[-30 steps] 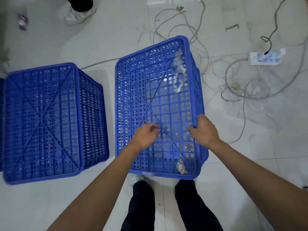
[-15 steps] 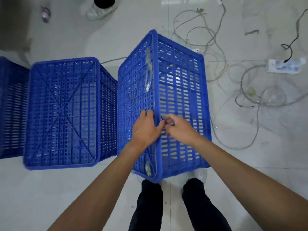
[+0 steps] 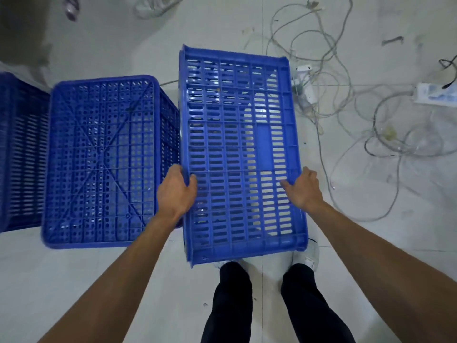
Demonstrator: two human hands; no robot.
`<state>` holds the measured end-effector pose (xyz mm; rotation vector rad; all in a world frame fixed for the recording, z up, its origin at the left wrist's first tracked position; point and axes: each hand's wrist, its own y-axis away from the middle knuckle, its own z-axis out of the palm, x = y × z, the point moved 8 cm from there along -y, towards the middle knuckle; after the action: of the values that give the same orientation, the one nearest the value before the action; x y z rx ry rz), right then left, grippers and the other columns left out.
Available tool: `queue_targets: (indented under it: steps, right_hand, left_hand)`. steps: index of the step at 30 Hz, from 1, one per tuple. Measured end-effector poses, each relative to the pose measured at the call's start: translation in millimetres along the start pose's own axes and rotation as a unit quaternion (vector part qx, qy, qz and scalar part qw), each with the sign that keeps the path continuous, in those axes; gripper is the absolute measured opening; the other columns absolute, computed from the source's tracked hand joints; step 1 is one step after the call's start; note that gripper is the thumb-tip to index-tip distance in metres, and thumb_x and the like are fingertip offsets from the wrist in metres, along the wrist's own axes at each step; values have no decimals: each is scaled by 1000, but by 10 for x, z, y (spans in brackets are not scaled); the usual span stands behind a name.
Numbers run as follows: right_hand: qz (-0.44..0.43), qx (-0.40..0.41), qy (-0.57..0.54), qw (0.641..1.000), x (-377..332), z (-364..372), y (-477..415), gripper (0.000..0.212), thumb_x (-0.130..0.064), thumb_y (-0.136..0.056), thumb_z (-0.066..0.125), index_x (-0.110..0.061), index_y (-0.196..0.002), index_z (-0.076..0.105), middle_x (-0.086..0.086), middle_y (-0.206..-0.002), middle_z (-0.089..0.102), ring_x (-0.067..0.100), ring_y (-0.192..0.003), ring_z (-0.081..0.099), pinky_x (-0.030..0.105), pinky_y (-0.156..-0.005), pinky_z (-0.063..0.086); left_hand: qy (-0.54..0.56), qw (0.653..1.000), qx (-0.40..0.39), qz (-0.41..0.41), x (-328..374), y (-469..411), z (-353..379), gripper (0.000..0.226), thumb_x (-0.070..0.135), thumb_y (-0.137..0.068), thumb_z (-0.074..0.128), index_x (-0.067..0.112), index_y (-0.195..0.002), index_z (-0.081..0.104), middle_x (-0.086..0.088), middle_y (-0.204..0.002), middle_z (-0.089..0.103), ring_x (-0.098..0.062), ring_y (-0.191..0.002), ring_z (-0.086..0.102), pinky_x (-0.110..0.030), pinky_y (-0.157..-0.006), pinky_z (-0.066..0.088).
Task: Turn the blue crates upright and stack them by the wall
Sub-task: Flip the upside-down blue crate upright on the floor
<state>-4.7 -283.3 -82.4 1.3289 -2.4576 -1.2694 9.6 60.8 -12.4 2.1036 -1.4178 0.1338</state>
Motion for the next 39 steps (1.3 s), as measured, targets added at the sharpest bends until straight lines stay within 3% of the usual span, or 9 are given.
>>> queue_targets:
  steps: [3,5,8,11,14,16,20,29,39]
  right_hand:
    - [41,-79,-120,989,1,205,-18,90,-56,-93,54,-6,-155,13,16,-155,34,35,-135,43,44,-109,39]
    - [57,-83,-161,982,-7,265,-42,85,-59,-92,53,-7,-152,25,14,-149,43,32,-130,48,42,-107,41]
    - [69,-78,-252,962,3,268,-72,68,-56,-90,59,-4,-134,53,9,-110,66,22,-96,62,37,-92,44]
    - [79,-73,-298,948,34,211,-62,62,-50,-90,63,1,-126,59,23,-124,62,27,-101,63,34,-86,41]
    - [69,-65,-335,937,64,167,-69,44,-47,-90,65,-12,-116,62,6,-114,66,17,-73,68,16,-63,47]
    - [76,-48,-350,933,162,145,-58,39,-47,-88,67,-14,-109,66,4,-110,68,21,-71,70,17,-52,48]
    - [96,-18,-357,929,444,33,23,32,-48,-86,69,-18,-93,65,9,-102,70,27,-79,73,25,-54,52]
    - [133,21,-362,922,1050,-259,149,29,-47,-83,72,-20,-89,64,8,-91,72,30,-75,72,47,-72,62]
    - [95,121,-324,934,994,-448,429,68,-72,-75,61,-9,-98,68,1,-76,70,18,-63,70,46,-70,61]
  left_hand:
    - [5,998,-41,-44,-261,-146,-1,26,35,-101,51,10,-105,48,-5,-87,53,-27,-74,53,-40,-65,41]
    - [15,995,-67,-73,-389,-220,35,23,34,-101,50,12,-107,47,-8,-94,53,-28,-79,53,-42,-68,43]
    - [66,988,-93,-108,-481,-263,138,17,30,-102,50,14,-104,45,-10,-87,49,-27,-71,46,-45,-66,43]
    - [109,981,-96,-128,-485,-258,236,15,28,-101,51,14,-103,44,-4,-80,46,-22,-66,43,-43,-64,40]
    - [135,976,-100,-137,-424,-231,329,16,29,-101,51,16,-107,44,2,-81,47,-16,-67,45,-39,-68,42]
    - [142,975,-105,-139,-360,-203,397,15,28,-101,51,17,-104,43,1,-80,46,-15,-65,44,-36,-62,40]
    - [155,971,-117,-136,-202,-125,588,14,24,-101,52,12,-104,46,3,-81,45,-12,-65,42,-29,-56,36]
    - [193,966,-125,-119,198,38,1033,18,26,-99,53,14,-113,50,5,-86,56,-9,-70,52,-26,-62,44]
    - [87,979,-131,-128,332,-61,1156,28,27,-101,49,10,-123,51,-7,-101,61,-20,-77,57,-31,-62,43]
